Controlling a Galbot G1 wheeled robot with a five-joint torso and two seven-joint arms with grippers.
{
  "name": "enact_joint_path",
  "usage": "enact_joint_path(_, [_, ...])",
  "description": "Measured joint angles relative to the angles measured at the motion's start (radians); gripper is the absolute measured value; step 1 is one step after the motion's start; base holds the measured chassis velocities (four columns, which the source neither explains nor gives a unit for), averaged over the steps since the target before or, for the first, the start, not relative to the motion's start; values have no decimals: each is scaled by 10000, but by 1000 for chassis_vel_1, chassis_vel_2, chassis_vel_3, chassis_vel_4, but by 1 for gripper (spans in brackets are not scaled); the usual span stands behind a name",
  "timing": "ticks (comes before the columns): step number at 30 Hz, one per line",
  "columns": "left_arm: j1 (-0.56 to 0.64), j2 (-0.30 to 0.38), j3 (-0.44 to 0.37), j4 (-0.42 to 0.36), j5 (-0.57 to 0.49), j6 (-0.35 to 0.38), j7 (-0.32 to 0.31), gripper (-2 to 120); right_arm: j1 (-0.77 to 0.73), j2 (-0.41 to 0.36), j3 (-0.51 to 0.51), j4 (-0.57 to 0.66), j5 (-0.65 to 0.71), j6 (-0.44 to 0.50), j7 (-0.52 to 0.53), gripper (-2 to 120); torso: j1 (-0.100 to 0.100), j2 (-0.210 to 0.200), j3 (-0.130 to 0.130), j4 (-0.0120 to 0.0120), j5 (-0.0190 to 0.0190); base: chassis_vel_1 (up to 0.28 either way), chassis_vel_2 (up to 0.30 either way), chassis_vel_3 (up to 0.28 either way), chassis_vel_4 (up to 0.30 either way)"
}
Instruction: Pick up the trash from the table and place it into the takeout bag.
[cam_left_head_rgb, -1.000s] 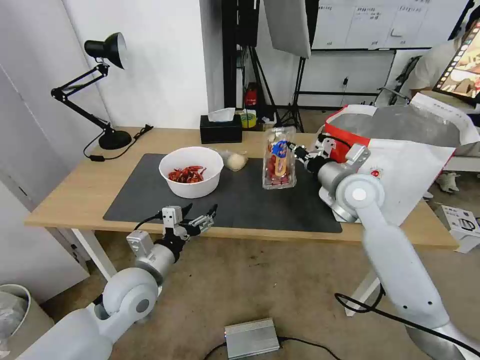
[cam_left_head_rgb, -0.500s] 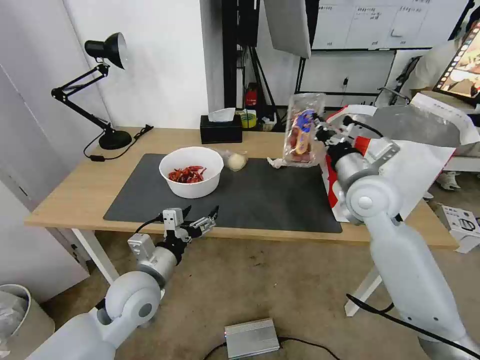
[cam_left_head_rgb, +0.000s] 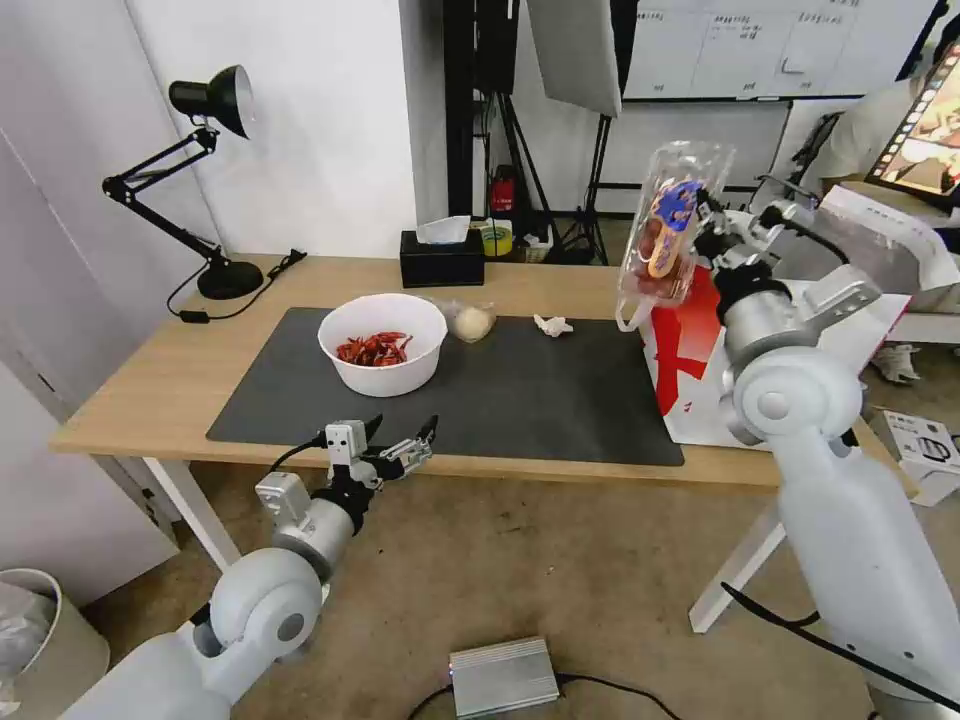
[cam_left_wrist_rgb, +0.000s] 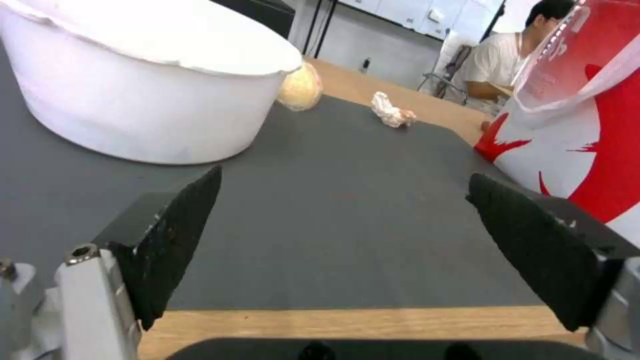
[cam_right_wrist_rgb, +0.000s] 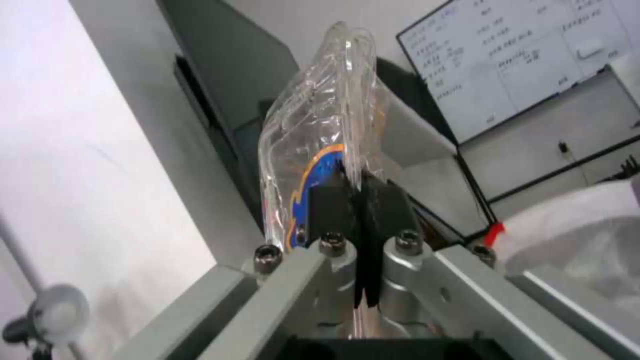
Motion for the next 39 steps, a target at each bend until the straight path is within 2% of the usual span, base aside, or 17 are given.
enact_joint_path(14, [170, -125, 26, -16, 173, -8, -5, 100, 446, 156, 86, -315, -129, 1290, 669, 0, 0, 0, 0, 0, 0, 0, 0, 0, 0])
enact_joint_path(39, [155, -131, 45, 3, 202, -17, -7, 100, 636, 208, 399, -1014, -1635, 1878, 1227, 0, 0, -1, 0, 0, 0, 0, 0, 0, 0])
